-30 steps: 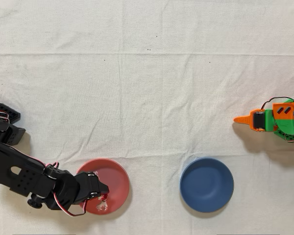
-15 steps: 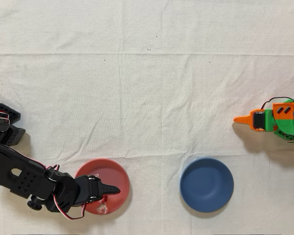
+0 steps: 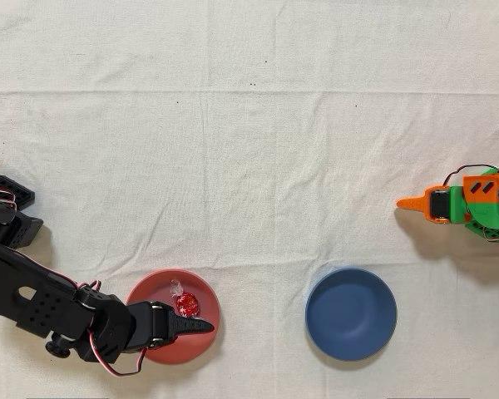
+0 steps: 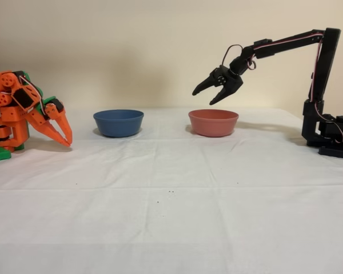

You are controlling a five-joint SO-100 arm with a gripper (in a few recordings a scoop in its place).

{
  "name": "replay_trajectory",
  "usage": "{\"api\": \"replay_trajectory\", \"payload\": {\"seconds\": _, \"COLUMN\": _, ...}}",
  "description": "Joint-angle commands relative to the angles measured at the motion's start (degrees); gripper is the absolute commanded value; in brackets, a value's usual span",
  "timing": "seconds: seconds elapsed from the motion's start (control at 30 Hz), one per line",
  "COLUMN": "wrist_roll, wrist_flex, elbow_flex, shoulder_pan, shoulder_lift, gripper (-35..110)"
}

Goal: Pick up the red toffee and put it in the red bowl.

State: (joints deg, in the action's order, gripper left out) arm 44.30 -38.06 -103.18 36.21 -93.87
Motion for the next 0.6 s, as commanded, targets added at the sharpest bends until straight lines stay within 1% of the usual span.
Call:
{"api": "replay_trajectory", "payload": {"seconds": 0.0, "wrist_roll": 1.14, "wrist_flex": 1.32, "elbow_flex": -0.26, "shoulder_pan": 1.49, "shoulder_lift": -5.10, "gripper": 33}}
{"api": "replay_trajectory", "payload": {"seconds": 0.13, "wrist_roll": 1.49, "wrist_flex": 2.46, "elbow_flex": -0.97, "shoulder_pan": 2.20, "shoulder_lift": -5.45, "gripper": 32}}
{"api": "replay_trajectory", "payload": {"seconds": 0.27, "wrist_roll": -1.85, "wrist_flex": 2.99, "elbow_flex": -0.26, "shoulder_pan": 2.46, "shoulder_lift": -6.86, "gripper": 28}}
{"api": "replay_trajectory", "payload": {"seconds": 0.4, "wrist_roll": -5.19, "wrist_flex": 1.93, "elbow_flex": 0.53, "shoulder_pan": 2.20, "shoulder_lift": -9.49, "gripper": 18}}
{"api": "replay_trajectory", "payload": {"seconds": 0.57, "wrist_roll": -7.21, "wrist_flex": -0.09, "elbow_flex": -0.26, "shoulder_pan": 0.26, "shoulder_lift": -14.59, "gripper": 9}}
